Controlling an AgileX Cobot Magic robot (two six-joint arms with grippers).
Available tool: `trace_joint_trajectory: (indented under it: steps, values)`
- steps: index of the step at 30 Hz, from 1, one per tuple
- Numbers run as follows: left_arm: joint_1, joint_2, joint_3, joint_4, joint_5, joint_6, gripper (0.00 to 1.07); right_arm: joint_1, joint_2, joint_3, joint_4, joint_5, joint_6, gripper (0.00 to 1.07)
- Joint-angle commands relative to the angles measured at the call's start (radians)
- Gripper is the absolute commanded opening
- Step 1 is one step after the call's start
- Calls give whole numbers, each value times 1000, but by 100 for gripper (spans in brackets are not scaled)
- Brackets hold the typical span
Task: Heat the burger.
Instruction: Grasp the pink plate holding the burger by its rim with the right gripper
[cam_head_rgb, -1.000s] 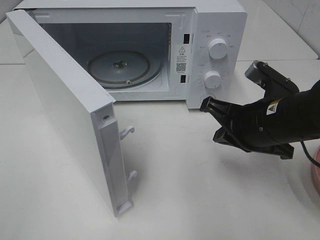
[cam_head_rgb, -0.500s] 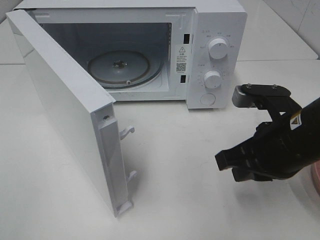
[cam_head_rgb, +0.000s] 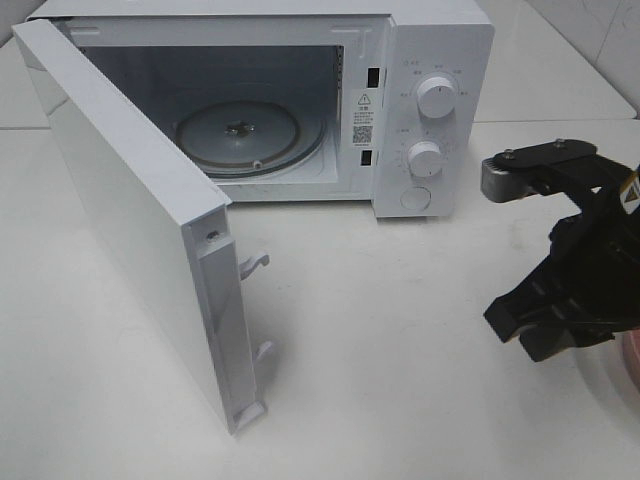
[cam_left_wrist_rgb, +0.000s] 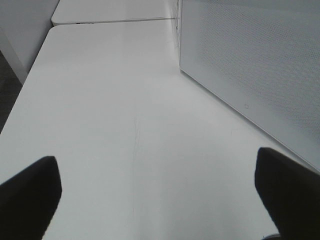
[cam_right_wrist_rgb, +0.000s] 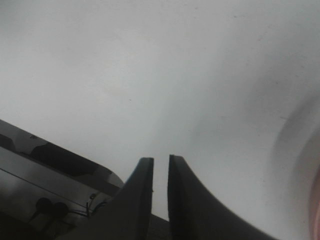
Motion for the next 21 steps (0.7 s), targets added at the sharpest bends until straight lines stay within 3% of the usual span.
trace_joint_trajectory:
  steps: [1,3,5,6,7,9,10,13,21]
  values:
    - [-6,-21,4,-6,-10,1,98,-82,-4,-9,-57,63,-24,30]
    - [-6,-21,4,-6,-10,1,98,-101,-4,-9,-75,74,-24,36]
    - [-6,-21,4,-6,-10,1,98,-146,-4,-9,-122,89,-27,54]
    - [-6,-21,4,-6,-10,1,98,-146,-4,-9,-122,89,-27,54]
    - [-6,-21,4,-6,-10,1,98,-181,-4,-9,-150,88,-27,67]
    - [-6,-21,4,-6,-10,1,98,-198,-4,-9,-160,88,-27,72]
    - [-6,-21,4,-6,-10,1,98,-227,-4,-9,-180,83,-27,82]
    - [-6,-21,4,-6,-10,1,98,-265,-4,-5,-209,65,-18,89]
    - [-6,-21,4,-6,-10,1,98,-337,12,-1,-222,8,-7,87]
